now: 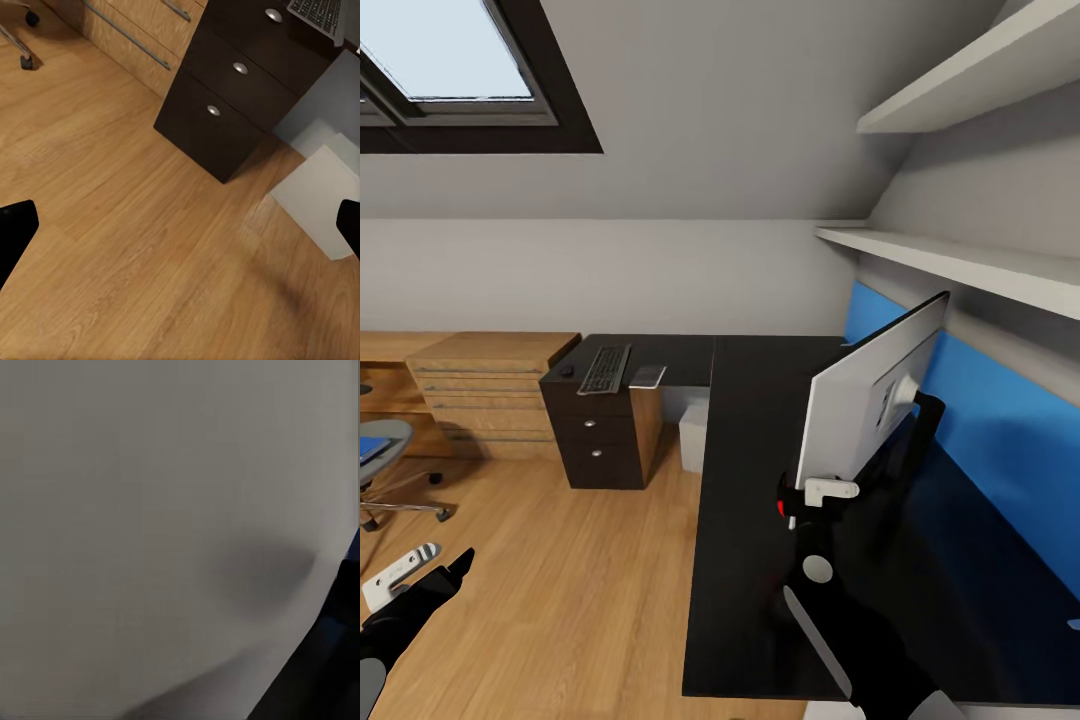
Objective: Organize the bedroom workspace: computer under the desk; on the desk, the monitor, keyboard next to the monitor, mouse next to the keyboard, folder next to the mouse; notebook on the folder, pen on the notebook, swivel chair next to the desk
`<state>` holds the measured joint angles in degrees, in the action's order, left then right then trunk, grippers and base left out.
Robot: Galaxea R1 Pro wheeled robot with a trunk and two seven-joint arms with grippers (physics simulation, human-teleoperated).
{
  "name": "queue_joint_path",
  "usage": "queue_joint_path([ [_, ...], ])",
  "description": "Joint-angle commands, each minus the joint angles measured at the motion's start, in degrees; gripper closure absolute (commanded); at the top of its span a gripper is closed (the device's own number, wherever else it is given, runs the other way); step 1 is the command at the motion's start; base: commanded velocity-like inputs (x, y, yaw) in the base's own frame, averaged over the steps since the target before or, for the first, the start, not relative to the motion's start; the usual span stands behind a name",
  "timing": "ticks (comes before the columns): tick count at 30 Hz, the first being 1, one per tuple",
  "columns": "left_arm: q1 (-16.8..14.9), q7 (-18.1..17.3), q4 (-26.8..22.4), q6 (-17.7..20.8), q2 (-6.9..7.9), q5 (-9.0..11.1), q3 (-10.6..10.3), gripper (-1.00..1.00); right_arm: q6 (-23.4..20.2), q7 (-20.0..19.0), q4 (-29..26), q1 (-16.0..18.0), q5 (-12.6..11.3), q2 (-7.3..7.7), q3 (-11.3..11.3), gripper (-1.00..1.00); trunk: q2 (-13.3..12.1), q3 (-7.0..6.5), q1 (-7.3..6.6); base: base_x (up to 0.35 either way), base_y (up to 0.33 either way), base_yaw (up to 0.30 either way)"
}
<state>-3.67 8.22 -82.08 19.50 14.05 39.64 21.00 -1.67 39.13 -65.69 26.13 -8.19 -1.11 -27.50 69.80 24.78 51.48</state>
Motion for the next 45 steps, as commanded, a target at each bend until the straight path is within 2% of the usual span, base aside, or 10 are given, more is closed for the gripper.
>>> queue_joint_path([
  [1,0.0,0.4,-0.1,0.3,0.01,0.6,0.0,-1.0,-0.2,0.5,-0.1,0.1,-0.4,0.05,-0.1,-1.0,0.0,0.07,0.0,0.0,0.0,0.0],
  [13,0.0,0.4,-0.1,0.2,0.01,0.6,0.0,-1.0,-0.2,0.6,-0.1,0.1,-0.4,0.06,-0.1,-1.0,0.0,0.07,0.0,-0.019,0.0,0.0],
  [26,0.0,0.4,-0.1,0.0,0.01,0.5,0.0,-1.0,-0.2,0.6,-0.1,0.1,-0.4,0.14,-0.2,-1.0,0.0,0.07,0.0,-0.26,-0.026,0.0],
  [33,0.0,0.4,-0.1,0.0,0.01,0.5,0.0,-1.0,-0.2,0.6,-0.1,0.1,-0.4,0.17,-0.2,-1.0,0.0,0.07,0.0,-0.117,-0.126,0.0],
  [45,0.0,0.4,-0.1,0.1,0.01,0.6,0.0,-1.0,-0.2,0.6,-0.1,0.1,-0.3,0.14,-0.3,-1.0,0.0,0.07,0.0,-0.008,0.171,0.0],
])
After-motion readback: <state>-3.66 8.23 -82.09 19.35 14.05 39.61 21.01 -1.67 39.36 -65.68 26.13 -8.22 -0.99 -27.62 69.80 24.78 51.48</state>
